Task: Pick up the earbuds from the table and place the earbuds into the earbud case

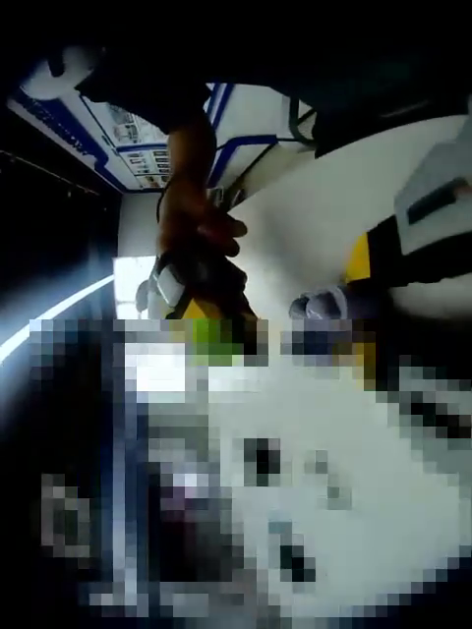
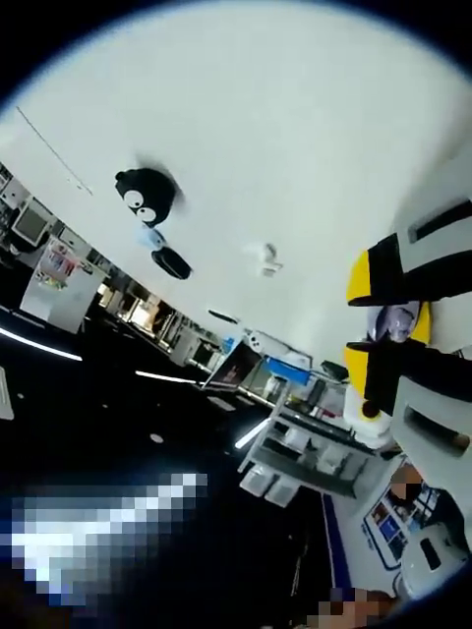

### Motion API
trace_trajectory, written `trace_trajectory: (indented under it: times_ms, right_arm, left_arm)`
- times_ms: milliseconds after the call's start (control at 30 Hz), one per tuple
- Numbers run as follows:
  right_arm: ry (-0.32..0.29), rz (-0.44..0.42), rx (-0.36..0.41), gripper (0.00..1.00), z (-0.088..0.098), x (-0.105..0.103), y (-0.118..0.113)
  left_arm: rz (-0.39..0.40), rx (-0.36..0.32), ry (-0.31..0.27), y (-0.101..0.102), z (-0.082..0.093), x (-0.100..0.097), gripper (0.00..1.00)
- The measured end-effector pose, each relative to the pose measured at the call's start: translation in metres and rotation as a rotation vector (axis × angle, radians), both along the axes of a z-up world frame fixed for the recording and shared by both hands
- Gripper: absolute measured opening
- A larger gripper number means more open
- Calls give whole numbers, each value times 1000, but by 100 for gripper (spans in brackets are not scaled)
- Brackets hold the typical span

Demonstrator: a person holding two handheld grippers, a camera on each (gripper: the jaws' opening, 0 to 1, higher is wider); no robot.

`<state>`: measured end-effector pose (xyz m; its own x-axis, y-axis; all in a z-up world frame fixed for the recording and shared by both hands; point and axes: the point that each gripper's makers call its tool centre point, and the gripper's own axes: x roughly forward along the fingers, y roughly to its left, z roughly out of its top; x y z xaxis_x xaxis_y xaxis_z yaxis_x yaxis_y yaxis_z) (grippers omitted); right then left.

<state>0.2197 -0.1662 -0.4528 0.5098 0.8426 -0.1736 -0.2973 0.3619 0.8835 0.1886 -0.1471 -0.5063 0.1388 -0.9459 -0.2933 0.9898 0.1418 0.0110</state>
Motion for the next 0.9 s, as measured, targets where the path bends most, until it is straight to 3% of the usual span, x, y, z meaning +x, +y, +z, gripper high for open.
trace_trajectory:
  times_ms: [367, 400, 533, 633, 767, 900]
  right_arm:
    - [2, 44, -37, 14, -3, 2, 5]
    - [-20, 71, -38, 14, 0, 1, 7]
    - [-150, 149, -86, 20, 10, -1, 10]
    - [-367, 251, -264, 27, 15, -5, 11]
    - [-537, 372, -426, 31, 17, -15, 15]
    - [-648, 498, -545, 34, 13, -27, 20]
  left_arm:
    - [-4, -1, 1, 0, 0, -1, 19]
    - [-4, -1, 1, 0, 0, -1, 19]
    - [-4, -2, 4, 0, 0, -1, 19]
    - [-5, -2, 8, 0, -1, -1, 19]
    - [-6, -2, 9, 0, -1, -1, 19]
    - [-6, -3, 10, -1, -1, -1, 19]
